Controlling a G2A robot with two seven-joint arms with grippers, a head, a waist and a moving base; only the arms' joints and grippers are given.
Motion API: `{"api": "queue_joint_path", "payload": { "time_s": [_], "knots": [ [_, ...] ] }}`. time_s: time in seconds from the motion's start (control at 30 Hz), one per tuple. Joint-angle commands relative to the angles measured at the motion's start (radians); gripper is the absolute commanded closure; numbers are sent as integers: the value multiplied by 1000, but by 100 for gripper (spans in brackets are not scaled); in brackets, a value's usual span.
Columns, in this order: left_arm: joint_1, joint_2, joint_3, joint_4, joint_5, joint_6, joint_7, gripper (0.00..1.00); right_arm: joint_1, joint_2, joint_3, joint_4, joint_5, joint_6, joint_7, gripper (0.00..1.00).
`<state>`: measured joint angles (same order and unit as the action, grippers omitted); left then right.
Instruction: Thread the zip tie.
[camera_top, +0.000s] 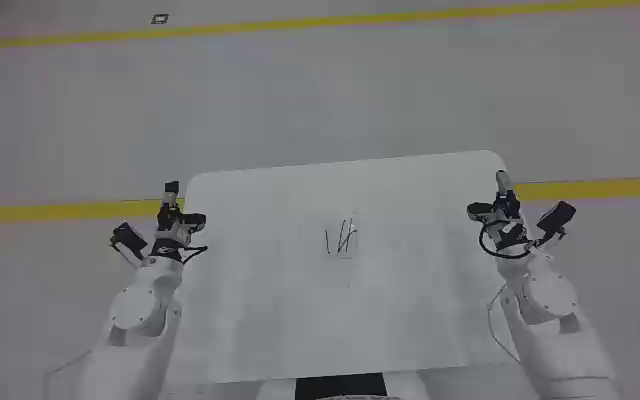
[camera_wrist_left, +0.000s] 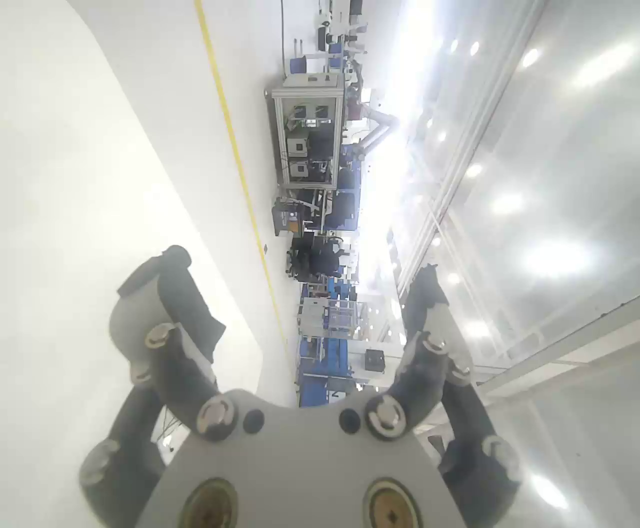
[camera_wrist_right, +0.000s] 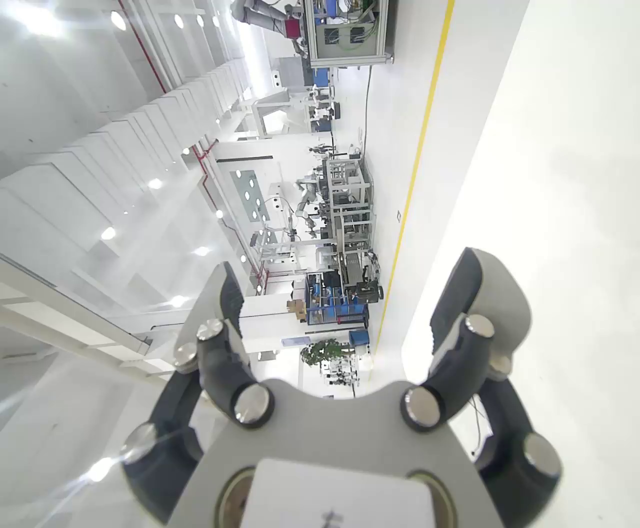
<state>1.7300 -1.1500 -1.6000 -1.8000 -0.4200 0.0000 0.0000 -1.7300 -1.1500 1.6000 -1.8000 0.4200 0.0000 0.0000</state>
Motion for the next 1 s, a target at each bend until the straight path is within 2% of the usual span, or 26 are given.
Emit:
{"api": "queue_joint_path", "payload": {
  "time_s": [0.0, 0.03, 0.07, 0.1, 0.17, 0.2, 0.23, 0.37, 0.5, 0.57, 0.93, 0.97],
  "knots": [
    [0, 0, 0, 0, 0, 0, 0, 22, 0, 0, 0, 0, 0, 0, 0, 22],
    [0, 0, 0, 0, 0, 0, 0, 22, 0, 0, 0, 0, 0, 0, 0, 22],
    [0, 0, 0, 0, 0, 0, 0, 0, 0, 0, 0, 0, 0, 0, 0, 0],
    [0, 0, 0, 0, 0, 0, 0, 22, 0, 0, 0, 0, 0, 0, 0, 0],
    [0, 0, 0, 0, 0, 0, 0, 22, 0, 0, 0, 0, 0, 0, 0, 0],
    [0, 0, 0, 0, 0, 0, 0, 22, 0, 0, 0, 0, 0, 0, 0, 22],
    [0, 0, 0, 0, 0, 0, 0, 0, 0, 0, 0, 0, 0, 0, 0, 0],
    [8, -1, 17, -24, 38, -35, -30, 0, 0, 0, 0, 0, 0, 0, 0, 0],
    [9, 1, 44, -36, 112, -27, -96, 0, 0, 0, 0, 0, 0, 0, 0, 0],
    [7, 3, 52, -38, 135, -37, -132, 0, 0, 0, 0, 0, 0, 0, 0, 0],
    [7, 3, 52, -38, 135, -37, -132, 0, 0, 0, 0, 0, 0, 0, 0, 0],
    [5, 3, 56, -50, 144, -45, -146, 0, 0, 0, 0, 0, 0, 0, 0, 0]
  ]
}}
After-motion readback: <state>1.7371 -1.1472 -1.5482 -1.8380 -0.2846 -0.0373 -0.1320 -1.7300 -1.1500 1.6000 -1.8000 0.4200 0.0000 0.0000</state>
